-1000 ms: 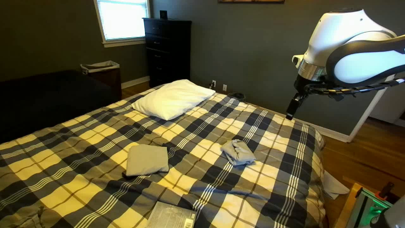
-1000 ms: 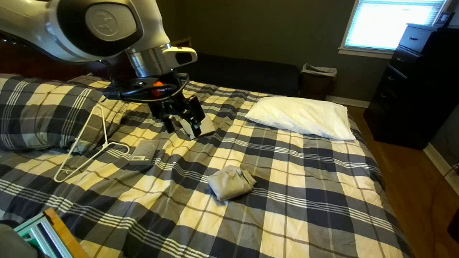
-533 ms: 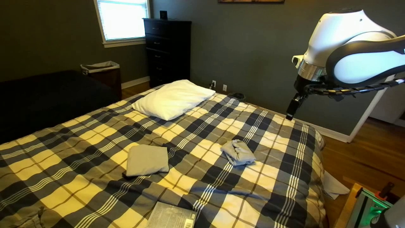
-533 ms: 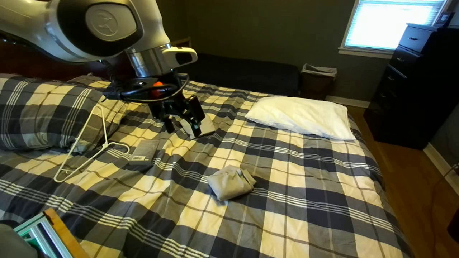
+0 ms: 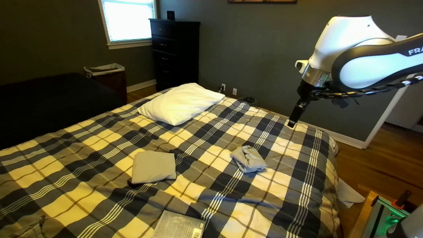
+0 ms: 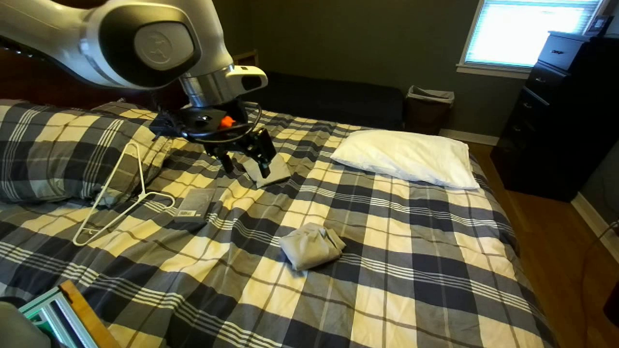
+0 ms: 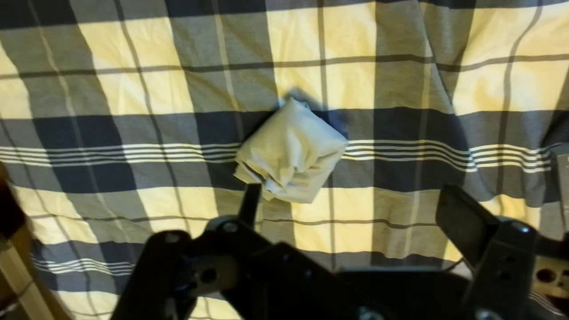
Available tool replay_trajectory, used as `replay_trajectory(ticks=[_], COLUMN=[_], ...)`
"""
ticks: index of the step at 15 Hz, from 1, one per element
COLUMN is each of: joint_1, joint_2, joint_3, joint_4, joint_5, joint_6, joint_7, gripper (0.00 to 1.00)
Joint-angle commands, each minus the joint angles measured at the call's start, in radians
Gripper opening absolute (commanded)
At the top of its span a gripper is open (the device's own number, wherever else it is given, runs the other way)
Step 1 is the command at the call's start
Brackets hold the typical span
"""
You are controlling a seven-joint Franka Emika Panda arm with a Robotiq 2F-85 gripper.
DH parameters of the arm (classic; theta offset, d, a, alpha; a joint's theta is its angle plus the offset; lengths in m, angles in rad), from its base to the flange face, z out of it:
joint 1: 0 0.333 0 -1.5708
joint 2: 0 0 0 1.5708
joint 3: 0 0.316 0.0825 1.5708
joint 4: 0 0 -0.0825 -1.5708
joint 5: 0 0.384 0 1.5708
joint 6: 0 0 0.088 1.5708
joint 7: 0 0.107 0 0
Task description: Put the book on the grey cloth on the right
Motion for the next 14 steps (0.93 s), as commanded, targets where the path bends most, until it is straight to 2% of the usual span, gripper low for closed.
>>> replay_trajectory(ticks=[1,4,7,9,11,12,14], joint_1=[0.134,0.227,0.277,0.281,0.255,0.251,0.243], joint_2=[0.216,0.366,0.501,0.603,0.692,0.594,0.663], joint_3=[-0.017,0.03,0.098,0.148,0.178,0.192,0.202], joint_4=[0.071,0.117,0.175,0.235,0.321,0.221,0.284], joint_5=[0.135,0.244,0.315,0.321,0.303,0.29,0.287], joint_6=[0.081,0.088,0.053,0.022,-0.068,0.015,-0.029], joint_7=[-0.107,-0.167,-0.226,-0.256,-0.287,-0.228,-0.247], gripper=[1.0,1.0,1.0,1.0,1.0,1.0,1.0])
